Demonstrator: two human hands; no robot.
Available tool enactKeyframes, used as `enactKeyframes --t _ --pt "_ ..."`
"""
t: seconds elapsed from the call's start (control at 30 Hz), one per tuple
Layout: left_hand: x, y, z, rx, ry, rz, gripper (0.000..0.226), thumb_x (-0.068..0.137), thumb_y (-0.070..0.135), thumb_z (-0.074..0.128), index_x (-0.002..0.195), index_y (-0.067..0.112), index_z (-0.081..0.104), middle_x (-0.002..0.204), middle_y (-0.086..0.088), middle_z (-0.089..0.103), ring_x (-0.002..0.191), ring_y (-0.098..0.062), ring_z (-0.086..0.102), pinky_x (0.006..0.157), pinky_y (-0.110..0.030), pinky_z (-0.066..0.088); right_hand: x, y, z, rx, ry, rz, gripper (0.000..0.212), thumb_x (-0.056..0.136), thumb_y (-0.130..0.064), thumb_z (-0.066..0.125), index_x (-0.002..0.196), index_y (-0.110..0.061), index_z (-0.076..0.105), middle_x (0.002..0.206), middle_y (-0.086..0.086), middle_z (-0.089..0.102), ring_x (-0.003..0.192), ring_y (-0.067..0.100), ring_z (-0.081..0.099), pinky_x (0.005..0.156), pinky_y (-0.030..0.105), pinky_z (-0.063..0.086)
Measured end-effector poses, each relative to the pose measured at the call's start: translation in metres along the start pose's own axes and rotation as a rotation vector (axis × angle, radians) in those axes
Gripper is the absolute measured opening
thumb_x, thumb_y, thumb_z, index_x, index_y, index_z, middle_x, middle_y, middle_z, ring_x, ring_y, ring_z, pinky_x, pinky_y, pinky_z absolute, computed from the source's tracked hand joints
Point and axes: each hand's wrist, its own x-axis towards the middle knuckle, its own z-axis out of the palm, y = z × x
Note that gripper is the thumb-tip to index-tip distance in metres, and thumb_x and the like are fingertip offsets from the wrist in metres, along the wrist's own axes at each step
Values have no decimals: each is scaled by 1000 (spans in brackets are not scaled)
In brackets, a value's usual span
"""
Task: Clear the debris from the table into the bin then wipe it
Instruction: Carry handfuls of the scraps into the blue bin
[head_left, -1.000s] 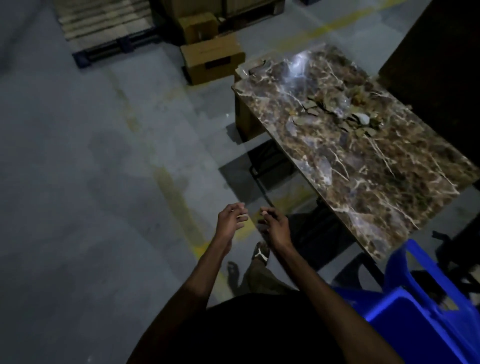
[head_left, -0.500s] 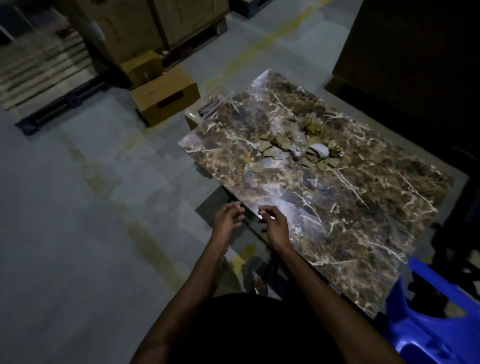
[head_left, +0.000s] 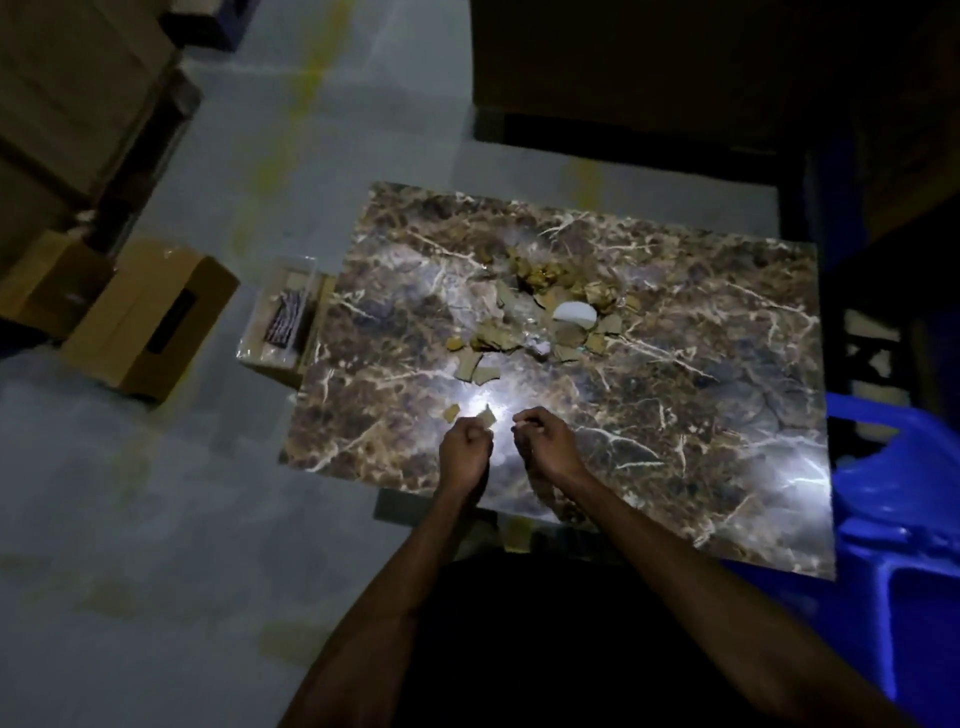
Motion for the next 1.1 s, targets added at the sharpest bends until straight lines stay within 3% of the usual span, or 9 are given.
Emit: enactKeyframes --t 0.17,0.3,0.47,0.63,0.7,0.8,0.9,0.97,1.1 --pt "44 4 -19 290 -86 155 29 92 9 62 121 7 56 115 -8 44 90 -17 46 78 -23 31 14 16 42 -271 -38 -18 19 88 -31 56 93 -24 73 91 8 72 82 24 66 75 40 51" --pt "77 15 -12 164 -190 196 37 83 1 61 118 8 55 111 -11 49 94 -21 55 79 -31 42 29 -10 60 -472 -121 -129 33 86 -19 52 105 -4 74 101 18 71 94 31 63 80 36 44" --pt "106 40 -18 12 -157 199 34 89 -8 52 120 4 61 106 -6 61 88 -14 58 76 -19 48 64 -37 63 -407 10 -119 45 83 -22 55 121 -2 68 113 17 64 100 26 62 83 28 45" --pt "129 27 -38 59 70 173 21 77 5 52 93 10 64 96 -15 69 84 -25 63 74 -31 46 76 -39 49 -310 215 -140 17 97 -16 53 98 -9 68 96 11 65 86 28 63 73 32 48" --pt "137 9 -39 86 62 123 17 75 13 53 90 9 60 94 -21 67 83 -34 65 75 -38 50 71 -30 44 -345 177 -51 10 90 -10 63 100 -9 66 99 11 60 85 25 59 71 26 39" --pt "141 2 -28 57 2 146 34 74 30 48 100 14 61 96 -20 66 81 -37 66 73 -44 56 63 -19 44 -366 84 -25 31 82 -3 72 112 -7 65 109 7 52 94 15 52 72 20 34" --pt "126 31 -17 88 -141 161 35 86 13 53 120 10 63 106 -6 66 88 -21 64 77 -32 51 64 -20 48 -292 81 -79 36 81 -2 74 115 -10 68 110 6 60 89 12 58 77 23 43" --pt "125 43 -12 60 -135 186 32 87 3 51 115 7 66 105 -9 68 92 -20 64 78 -27 49 63 -29 46 -223 151 -116 29 82 -4 68 111 -10 69 107 6 63 87 1 59 76 18 45" --pt "137 56 -19 75 40 276 43 76 -1 60 119 5 61 110 -17 58 96 -26 57 85 -43 52 64 -50 24 -231 409 -239 34 82 -7 55 116 -5 61 111 9 54 92 3 51 80 16 45"
